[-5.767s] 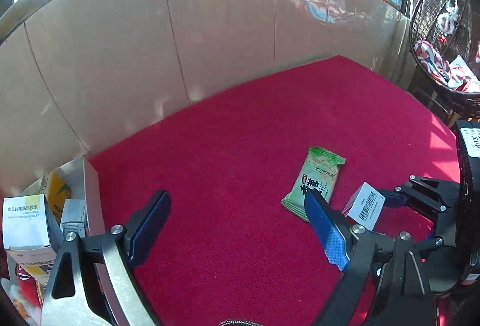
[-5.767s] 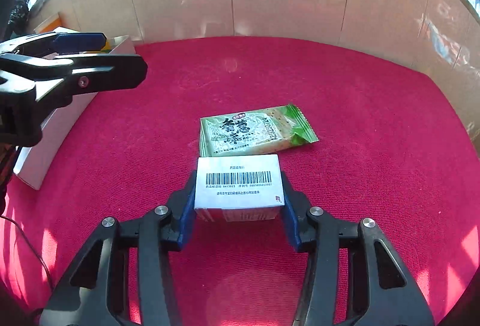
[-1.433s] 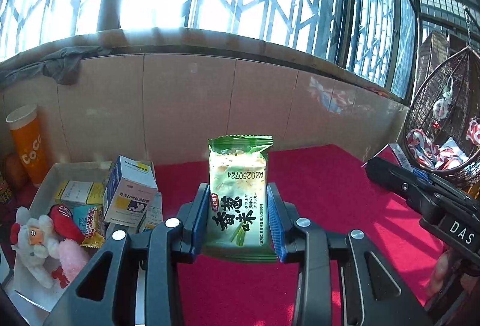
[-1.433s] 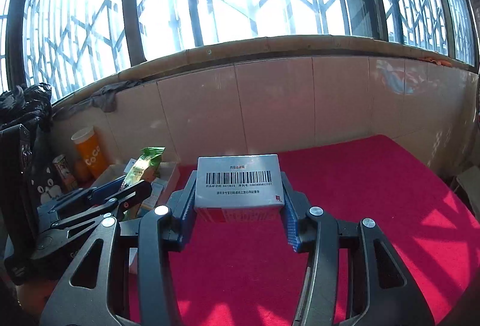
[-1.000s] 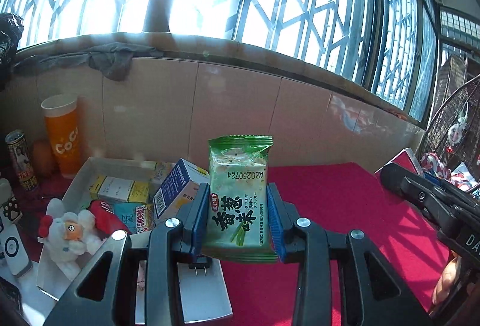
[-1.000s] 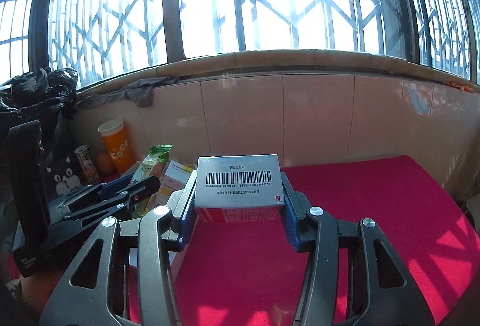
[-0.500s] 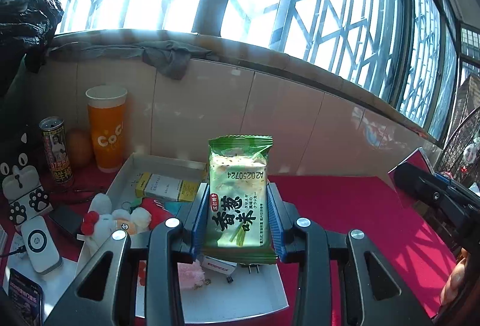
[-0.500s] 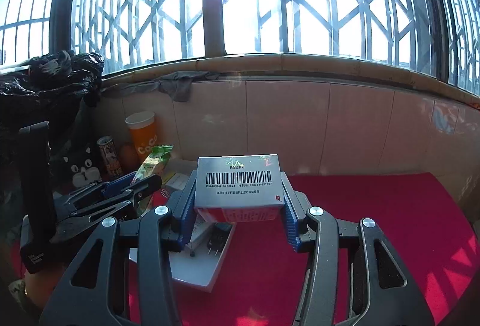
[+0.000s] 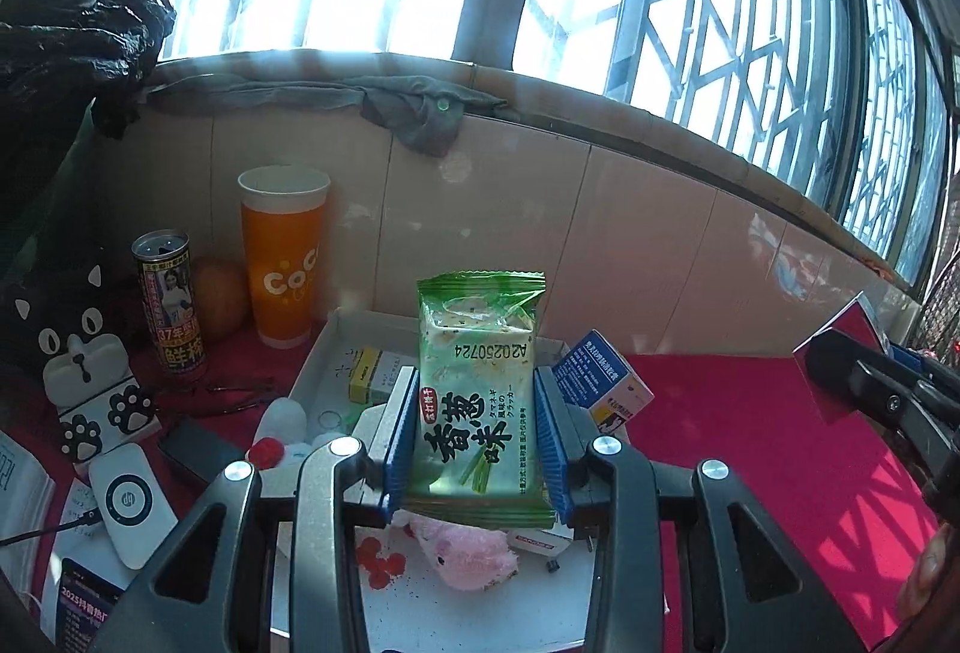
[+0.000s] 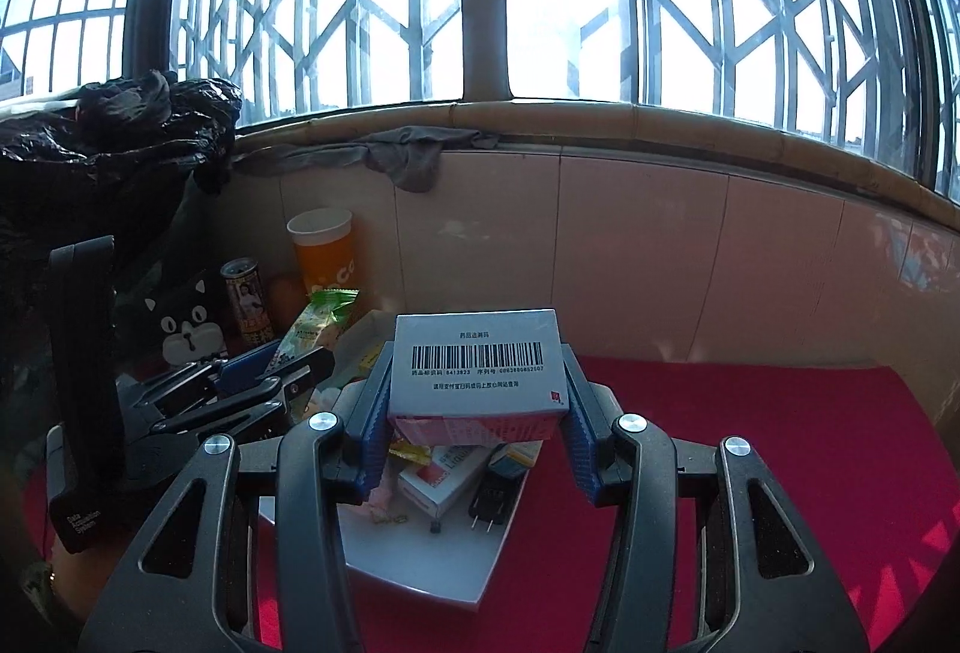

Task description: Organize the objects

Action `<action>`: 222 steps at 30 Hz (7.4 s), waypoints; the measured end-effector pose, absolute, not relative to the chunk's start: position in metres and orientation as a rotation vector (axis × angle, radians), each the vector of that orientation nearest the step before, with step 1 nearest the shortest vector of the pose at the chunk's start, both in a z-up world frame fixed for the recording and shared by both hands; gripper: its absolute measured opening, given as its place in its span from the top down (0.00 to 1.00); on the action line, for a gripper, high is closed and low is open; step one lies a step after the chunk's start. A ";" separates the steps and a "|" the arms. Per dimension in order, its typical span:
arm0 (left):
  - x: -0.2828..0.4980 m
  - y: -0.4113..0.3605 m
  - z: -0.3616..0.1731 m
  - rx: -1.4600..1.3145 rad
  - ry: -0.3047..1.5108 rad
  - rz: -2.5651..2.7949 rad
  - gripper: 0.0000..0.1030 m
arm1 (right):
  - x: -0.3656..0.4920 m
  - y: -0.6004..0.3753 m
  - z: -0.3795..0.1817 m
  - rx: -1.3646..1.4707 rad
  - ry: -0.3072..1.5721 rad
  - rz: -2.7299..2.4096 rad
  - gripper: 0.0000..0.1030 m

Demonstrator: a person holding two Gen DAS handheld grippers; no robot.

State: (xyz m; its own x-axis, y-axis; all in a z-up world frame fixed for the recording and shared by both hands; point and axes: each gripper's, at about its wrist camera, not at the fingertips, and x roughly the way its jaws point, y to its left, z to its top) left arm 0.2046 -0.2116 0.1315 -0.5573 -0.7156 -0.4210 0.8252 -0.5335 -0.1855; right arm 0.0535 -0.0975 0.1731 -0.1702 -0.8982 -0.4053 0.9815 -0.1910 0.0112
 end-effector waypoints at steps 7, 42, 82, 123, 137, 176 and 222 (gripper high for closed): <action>0.211 -0.241 0.126 0.442 0.418 -2.070 0.64 | 0.062 -0.120 0.162 0.407 0.319 -1.699 0.53; 0.181 -0.292 0.103 0.592 0.392 -2.009 0.48 | 0.073 -0.204 0.082 0.586 0.510 -1.663 0.52; 0.222 -0.220 0.141 0.362 0.328 -1.896 0.00 | 0.074 -0.157 0.098 0.492 0.478 -1.756 0.00; 0.227 -0.137 0.142 0.530 0.369 -1.729 0.00 | 0.030 -0.044 0.130 0.498 0.219 -1.967 0.00; 0.221 -0.113 0.144 0.537 0.330 -1.763 0.00 | 0.027 -0.013 0.132 0.478 0.193 -1.999 0.00; 0.223 -0.048 0.161 0.506 0.274 -1.854 0.00 | 0.034 0.061 0.142 0.465 0.085 -1.945 0.00; 0.227 -0.013 0.165 0.513 0.251 -1.859 0.00 | 0.044 0.105 0.142 0.413 0.051 -1.942 0.00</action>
